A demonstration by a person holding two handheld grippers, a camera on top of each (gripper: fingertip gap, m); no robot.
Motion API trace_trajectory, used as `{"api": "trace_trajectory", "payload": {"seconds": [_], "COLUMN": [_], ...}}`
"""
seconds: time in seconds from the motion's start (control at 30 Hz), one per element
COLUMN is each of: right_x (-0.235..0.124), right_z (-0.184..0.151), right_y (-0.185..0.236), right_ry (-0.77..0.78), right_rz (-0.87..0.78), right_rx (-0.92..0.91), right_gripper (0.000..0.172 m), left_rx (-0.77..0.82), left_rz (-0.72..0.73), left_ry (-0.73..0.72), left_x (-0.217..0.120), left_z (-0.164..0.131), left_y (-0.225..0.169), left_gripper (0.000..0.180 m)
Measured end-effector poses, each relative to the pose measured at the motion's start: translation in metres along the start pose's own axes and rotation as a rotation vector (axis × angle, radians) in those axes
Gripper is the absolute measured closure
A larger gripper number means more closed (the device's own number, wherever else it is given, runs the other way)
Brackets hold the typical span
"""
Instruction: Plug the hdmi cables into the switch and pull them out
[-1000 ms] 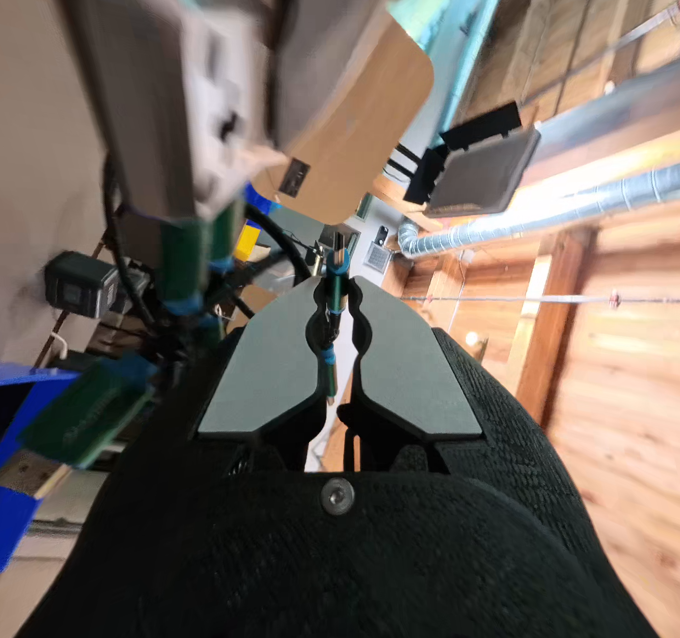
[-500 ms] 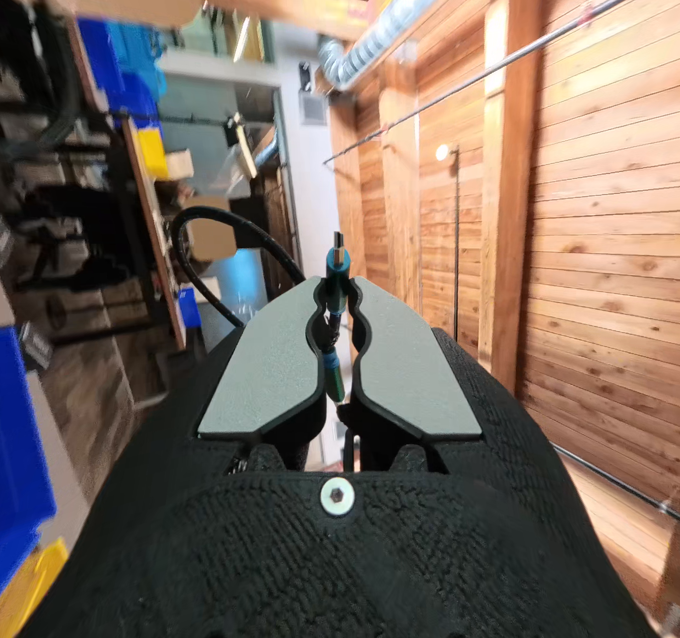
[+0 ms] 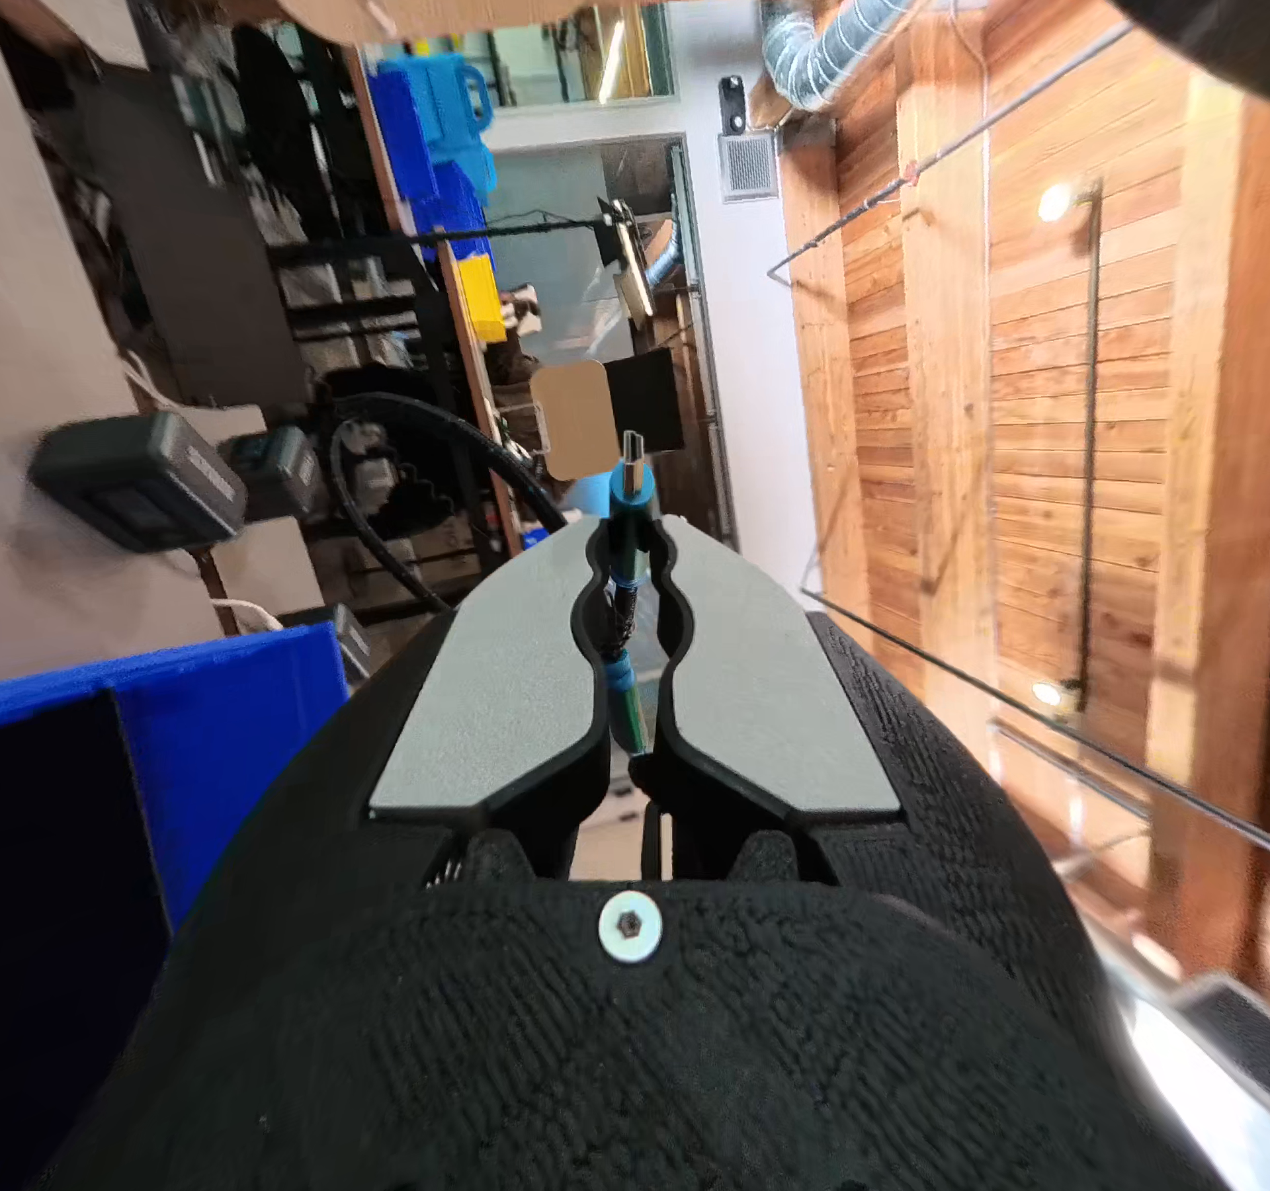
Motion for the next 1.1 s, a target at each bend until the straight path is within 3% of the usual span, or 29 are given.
{"api": "trace_trajectory", "payload": {"seconds": [0.23, 0.47, 0.8, 0.93, 1.1], "right_x": [-0.030, -0.057, -0.071, -0.066, -0.055], "right_z": [0.083, 0.107, 0.116, 0.112, 0.098], "right_y": [0.033, 0.049, 0.041, 0.034, 0.020], "right_ry": [-0.280, -0.416, -0.453, -0.436, -0.382], "right_rz": [0.099, 0.205, 0.180, 0.142, 0.057], "right_rx": [-0.087, -0.063, -0.013, 0.002, -0.023], "right_gripper": [0.162, 0.162, 0.162, 0.162, 0.162], "left_rx": [-0.019, -0.039, -0.120, -0.316, -0.567], "left_rz": [-0.002, 0.031, 0.069, 0.096, 0.251], "left_ry": [-0.024, 0.008, 0.040, 0.020, -0.035], "left_x": [0.006, 0.000, -0.006, -0.008, -0.016], "left_z": [-0.001, -0.011, -0.021, -0.027, -0.043], "left_y": [-0.002, 0.009, 0.015, 0.020, 0.052], "left_gripper": [0.157, 0.157, 0.157, 0.157, 0.156]}}
Point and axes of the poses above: each gripper's, where its closed fingertips meet, x out along the fingers, z out of its top, y = z × x across the jaws, the point moved 1 cm from there along -x, back along the fingers, and after that the axes turned 3 degrees about z, right-handed, at the moved point
